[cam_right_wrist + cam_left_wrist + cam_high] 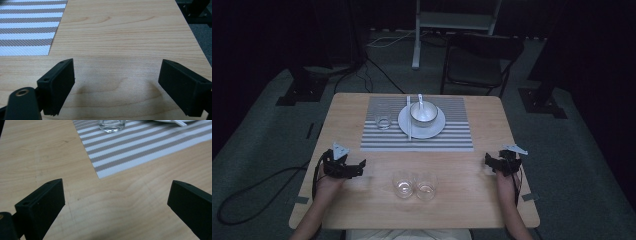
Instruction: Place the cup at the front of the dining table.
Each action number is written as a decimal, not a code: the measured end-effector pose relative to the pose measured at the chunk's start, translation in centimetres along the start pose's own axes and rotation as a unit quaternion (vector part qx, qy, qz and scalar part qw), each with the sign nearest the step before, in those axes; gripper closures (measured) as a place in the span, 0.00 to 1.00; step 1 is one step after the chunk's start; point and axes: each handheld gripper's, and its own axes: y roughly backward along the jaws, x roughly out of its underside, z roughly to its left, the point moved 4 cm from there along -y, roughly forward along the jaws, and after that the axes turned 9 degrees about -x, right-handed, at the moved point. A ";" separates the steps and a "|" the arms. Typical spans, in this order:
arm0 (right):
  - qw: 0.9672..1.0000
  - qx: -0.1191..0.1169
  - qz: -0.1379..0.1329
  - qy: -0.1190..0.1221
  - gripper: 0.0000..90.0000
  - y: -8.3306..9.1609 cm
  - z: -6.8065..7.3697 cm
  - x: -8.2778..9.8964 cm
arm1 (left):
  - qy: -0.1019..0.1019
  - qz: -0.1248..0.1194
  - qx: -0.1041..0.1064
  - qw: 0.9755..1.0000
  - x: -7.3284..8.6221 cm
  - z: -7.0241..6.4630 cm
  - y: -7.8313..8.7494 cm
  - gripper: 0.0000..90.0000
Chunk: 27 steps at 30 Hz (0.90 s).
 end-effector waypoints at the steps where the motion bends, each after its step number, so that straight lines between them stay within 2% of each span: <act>1: 1.000 0.000 -0.001 -0.001 0.14 0.0 0.0 0.0 | -0.002 0.002 -0.001 1.000 0.2 -0.1 0.0 0.02; 3: 1.000 0.000 -0.001 -0.001 0.14 0.0 0.0 0.0 | -0.001 -0.009 -0.012 1.000 0.6 0.0 0.3 0.02; 4: 1.000 0.000 0.000 0.000 0.14 0.0 0.0 0.0 | 0.007 -0.007 -0.008 1.000 0.8 0.1 0.4 0.02; 6: 1.000 0.000 -0.001 0.000 0.14 0.0 0.0 0.0 | 0.007 -0.007 -0.008 1.000 0.8 0.1 0.4 0.02; 7: 1.000 0.000 0.000 -0.001 0.14 0.0 0.0 0.0 | 0.009 -0.003 -0.008 1.000 1.4 0.2 0.6 0.02; 10: 1.000 0.000 0.000 -0.001 0.14 0.0 0.0 0.0 | 0.010 -0.003 -0.009 1.000 1.8 0.3 1.0 0.02; 19: 1.000 0.000 0.000 -0.001 0.14 0.0 0.0 0.0 | 0.016 -0.008 -0.007 1.000 3.3 0.7 3.0 0.02; 27: 1.000 0.000 0.000 0.000 0.14 0.0 0.0 0.0 | 0.027 -0.006 -0.018 0.999 5.0 1.2 4.4 0.02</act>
